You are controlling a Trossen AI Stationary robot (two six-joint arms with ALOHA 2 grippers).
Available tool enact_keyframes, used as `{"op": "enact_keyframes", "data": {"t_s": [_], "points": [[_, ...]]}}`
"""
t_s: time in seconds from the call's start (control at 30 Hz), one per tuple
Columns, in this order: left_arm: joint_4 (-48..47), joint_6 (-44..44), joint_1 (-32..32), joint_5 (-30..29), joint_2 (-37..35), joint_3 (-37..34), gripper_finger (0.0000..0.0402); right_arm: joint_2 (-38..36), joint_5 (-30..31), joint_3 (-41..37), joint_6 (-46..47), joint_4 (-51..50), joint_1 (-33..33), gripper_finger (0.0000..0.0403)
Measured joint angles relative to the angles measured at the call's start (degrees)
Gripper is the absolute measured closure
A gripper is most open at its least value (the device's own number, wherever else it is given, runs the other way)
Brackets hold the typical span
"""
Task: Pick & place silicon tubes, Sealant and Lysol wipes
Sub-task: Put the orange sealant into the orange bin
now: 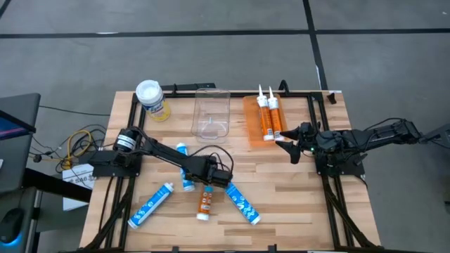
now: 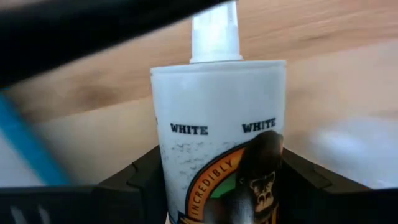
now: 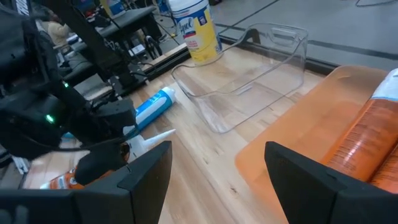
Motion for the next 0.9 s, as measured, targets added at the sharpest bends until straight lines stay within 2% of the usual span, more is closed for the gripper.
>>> {"op": "enact_keyframes", "data": {"t_s": [0.1,0.33,0.47,0.57,0.7,0.9], "points": [[0.42,2.47,0.76,-1.67,-3.24,2.14,0.0204,0.00,-1.60,0.00,0.13,0.35,-0.02,0.0154],[0.30,9.48,1.94,-9.80,-10.61,8.02,0.0204,0.00,-5.35,0.00,2.34,0.71,-0.02,0.0154],[9.46,17.78,3.58,-16.14,-15.20,8.92,0.0204,0.09,-12.55,0.00,2.39,4.45,0.00,0.0154],[22.46,25.57,5.17,-18.98,-17.20,9.03,0.0204,1.43,-14.32,0.00,2.38,10.24,-0.01,0.0154],[34.51,34.39,7.40,-18.17,-16.81,9.16,0.0205,3.98,-14.83,0.00,2.35,16.88,0.00,0.0152],[39.64,38.14,10.33,-14.87,-15.56,8.98,0.0205,8.91,-16.23,0.00,2.33,20.74,-0.02,0.0152]]}}
